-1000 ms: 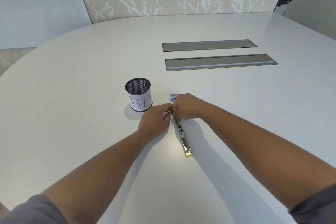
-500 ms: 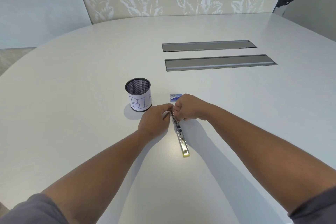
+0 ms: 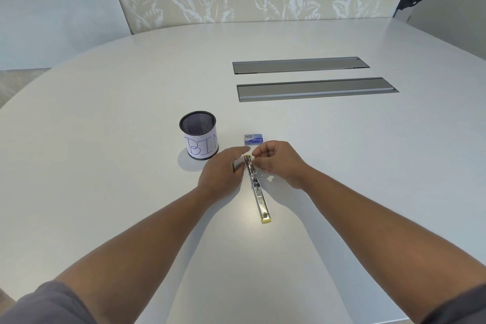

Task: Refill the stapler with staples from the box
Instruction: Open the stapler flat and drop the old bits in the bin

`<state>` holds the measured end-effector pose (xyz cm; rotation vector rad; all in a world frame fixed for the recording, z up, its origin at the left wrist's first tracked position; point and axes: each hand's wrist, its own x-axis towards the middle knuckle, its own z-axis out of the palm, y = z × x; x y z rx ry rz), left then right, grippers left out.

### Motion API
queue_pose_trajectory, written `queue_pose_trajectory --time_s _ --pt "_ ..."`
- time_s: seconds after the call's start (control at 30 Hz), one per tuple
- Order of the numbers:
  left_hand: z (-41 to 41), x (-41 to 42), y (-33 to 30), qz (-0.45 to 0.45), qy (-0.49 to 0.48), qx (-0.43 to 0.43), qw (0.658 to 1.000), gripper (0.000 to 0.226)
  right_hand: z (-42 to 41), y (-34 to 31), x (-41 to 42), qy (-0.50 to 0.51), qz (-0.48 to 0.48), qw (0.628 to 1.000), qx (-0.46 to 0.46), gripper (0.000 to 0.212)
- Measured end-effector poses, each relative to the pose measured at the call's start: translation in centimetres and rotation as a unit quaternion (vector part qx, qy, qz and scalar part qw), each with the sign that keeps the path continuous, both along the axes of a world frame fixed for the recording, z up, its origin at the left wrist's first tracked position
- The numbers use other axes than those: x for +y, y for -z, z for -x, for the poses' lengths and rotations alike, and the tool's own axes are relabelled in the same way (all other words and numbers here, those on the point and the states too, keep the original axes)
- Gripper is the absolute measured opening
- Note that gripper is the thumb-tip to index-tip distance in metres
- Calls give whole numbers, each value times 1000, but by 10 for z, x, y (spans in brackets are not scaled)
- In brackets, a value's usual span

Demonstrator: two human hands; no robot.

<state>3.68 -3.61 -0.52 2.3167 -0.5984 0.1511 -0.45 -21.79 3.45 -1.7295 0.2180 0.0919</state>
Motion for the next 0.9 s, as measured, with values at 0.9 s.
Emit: queue_pose_trajectory --time_s 0.9 --pt "-3 6 -87 16 -5 -160 987 18 -1 21 3 19 84 995 -43 8"
